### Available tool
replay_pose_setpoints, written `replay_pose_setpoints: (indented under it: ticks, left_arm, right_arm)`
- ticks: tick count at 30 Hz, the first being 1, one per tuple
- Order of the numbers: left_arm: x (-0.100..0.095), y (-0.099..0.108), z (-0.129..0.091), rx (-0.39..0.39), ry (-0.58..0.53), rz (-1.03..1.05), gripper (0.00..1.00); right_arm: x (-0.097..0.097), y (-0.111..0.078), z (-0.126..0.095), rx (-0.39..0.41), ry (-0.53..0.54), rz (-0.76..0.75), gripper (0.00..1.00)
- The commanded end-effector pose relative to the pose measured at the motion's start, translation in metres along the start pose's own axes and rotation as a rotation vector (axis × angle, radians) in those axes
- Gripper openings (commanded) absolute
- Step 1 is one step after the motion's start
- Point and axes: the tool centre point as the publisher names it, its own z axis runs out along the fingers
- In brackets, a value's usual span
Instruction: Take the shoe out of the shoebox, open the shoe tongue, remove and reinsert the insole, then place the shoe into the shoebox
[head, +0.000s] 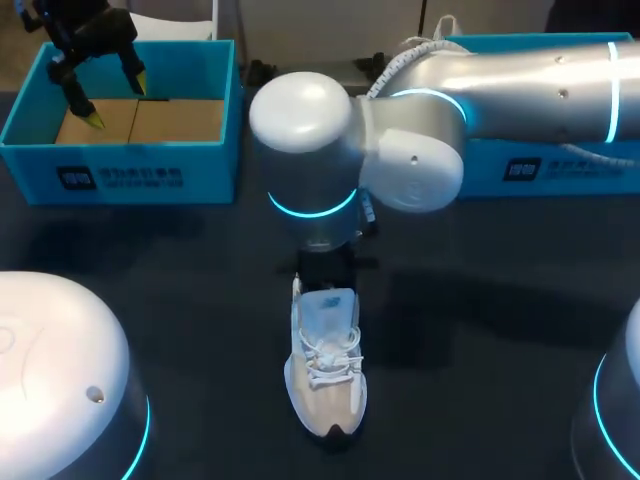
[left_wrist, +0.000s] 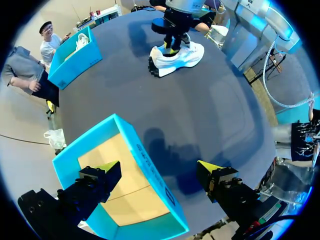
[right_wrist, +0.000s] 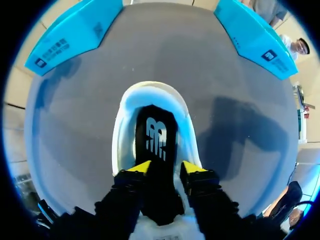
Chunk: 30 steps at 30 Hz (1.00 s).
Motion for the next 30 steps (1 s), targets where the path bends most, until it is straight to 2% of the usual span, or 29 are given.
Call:
replay_pose_setpoints:
  ticks: [1, 3, 4, 5, 18, 26, 30]
  left_arm:
    - [0.0, 0.0, 0.0, -0.002, 0.001, 0.0, 1.0]
    - [0.0, 0.0, 0.0, -0.002, 0.001, 0.0, 1.0]
    - [0.0, 0.0, 0.0, -0.002, 0.001, 0.0, 1.0]
    - [0.0, 0.0, 0.0, -0.002, 0.001, 0.0, 1.0]
    - [0.0, 0.0, 0.0, -0.002, 0.001, 0.0, 1.0]
    - [0.0, 0.0, 0.0, -0.002, 0.001, 0.0, 1.0]
    - [0.0, 0.0, 0.0, -0.002, 0.001, 0.0, 1.0]
  right_arm:
    - [0.001, -0.011, -0.001, -0.006, 0.006, 0.284, 0.47]
    - [0.004, -0.013, -0.004, -0.001, 0.005, 0.275, 0.74]
    - [0.006, -0.013, -0.006, -0.005, 0.002, 0.269, 0.97]
    - [0.008, -0.014, -0.009, -0.006, -0.005, 0.26, 1.0]
    - [0.016, -0.026, -0.02, -0.011, -0.042, 0.261, 1.0]
    - [0.009, -0.006, -0.011, -0.014, -0.049, 0.224, 1.0]
    - [0.011, -0.005, -0.015, -0.013, -0.051, 0.218, 1.0]
